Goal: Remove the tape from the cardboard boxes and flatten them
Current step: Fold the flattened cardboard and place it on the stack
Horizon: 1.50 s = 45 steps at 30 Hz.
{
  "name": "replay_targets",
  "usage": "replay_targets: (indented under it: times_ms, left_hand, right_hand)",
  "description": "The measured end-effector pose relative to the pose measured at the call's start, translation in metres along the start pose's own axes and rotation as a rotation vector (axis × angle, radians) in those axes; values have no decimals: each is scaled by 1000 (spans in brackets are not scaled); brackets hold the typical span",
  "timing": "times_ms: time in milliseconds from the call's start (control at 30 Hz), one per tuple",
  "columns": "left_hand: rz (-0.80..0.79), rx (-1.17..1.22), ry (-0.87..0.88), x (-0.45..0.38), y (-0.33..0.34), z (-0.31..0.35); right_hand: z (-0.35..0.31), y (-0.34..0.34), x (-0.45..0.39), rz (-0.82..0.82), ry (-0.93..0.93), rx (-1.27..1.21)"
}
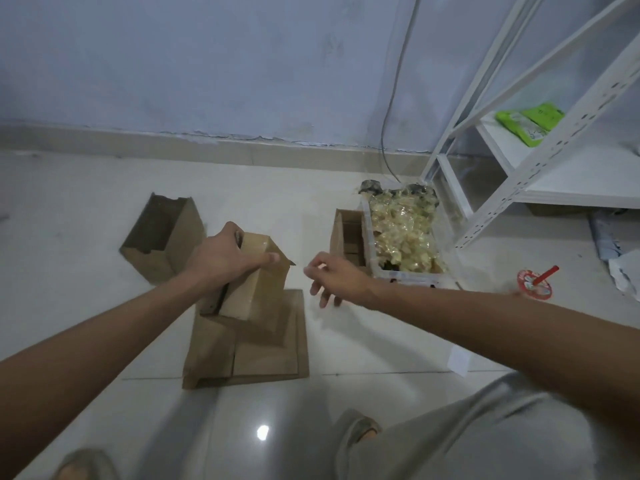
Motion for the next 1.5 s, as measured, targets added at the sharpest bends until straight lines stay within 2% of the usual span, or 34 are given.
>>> replay_targets:
  times_ms: [100,233,333,433,567,633,800,867,933,1000,1100,1167,1200,1267,1400,1433,1500]
  left_hand:
    - [2,127,-34,20,-26,-8]
    - [-65,327,-77,49,-75,-21]
    - [-46,315,-108,74,-107,-38]
    - [-24,415,-136,103,-128,-52]
    - [-52,674,-188,152,-143,-65]
    - [-30,766,-192,168,-143,-73]
    - [29,739,-178,174,-119,-66]
    - [47,664,-175,173,-111,-67]
    - [73,552,-170,169,-113,-74]
    - [151,513,-210,164,-121,-80]
    - [235,559,-228,161,-138,-83]
    - [231,590,-211,161,-142,-85]
    - [228,573,-209,162,-142,-84]
    - [214,466,-192,164,-134,-83]
    - [155,166,-69,169,-113,-77]
    - [137,126,-45,171,-108,-76]
    - [113,94,-18,173,-102,-72]
  right_hand:
    - [-55,48,17,-130,-37,-74]
    - [-99,74,42,-117,-16,-168]
    - [-118,88,58,-104,-43,-178]
    - [-134,108,70,-9,-103,-79]
    - [-153,131,91,206,-264,18]
    - [-163,138,103,243,-301,46]
    - [-167,140,106,291,-129,333]
    - [-165,136,102,276,-108,344]
    - [-162,131,99,180,-97,227]
    - [-159,128,100,52,-100,-8]
    - [-154,123,105,-85,-117,-342]
    - [-145,122,104,-105,-173,-435]
    - [-142,122,104,-89,-201,-411]
    - [-136,127,102,41,-245,-179]
    - [-142,131,104,398,-267,572]
    - [-141,131,102,425,-269,721]
    - [-140,129,101,410,-272,868]
Point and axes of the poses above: each hand's wrist, its own x-axis away from the middle knuckle, its own y-axis out of the palm, z = x × y, the point moved 1 cm from there along -x, towards the middle knuckle, and after that the axes turned 8 degrees about x, right-handed, at the moved point
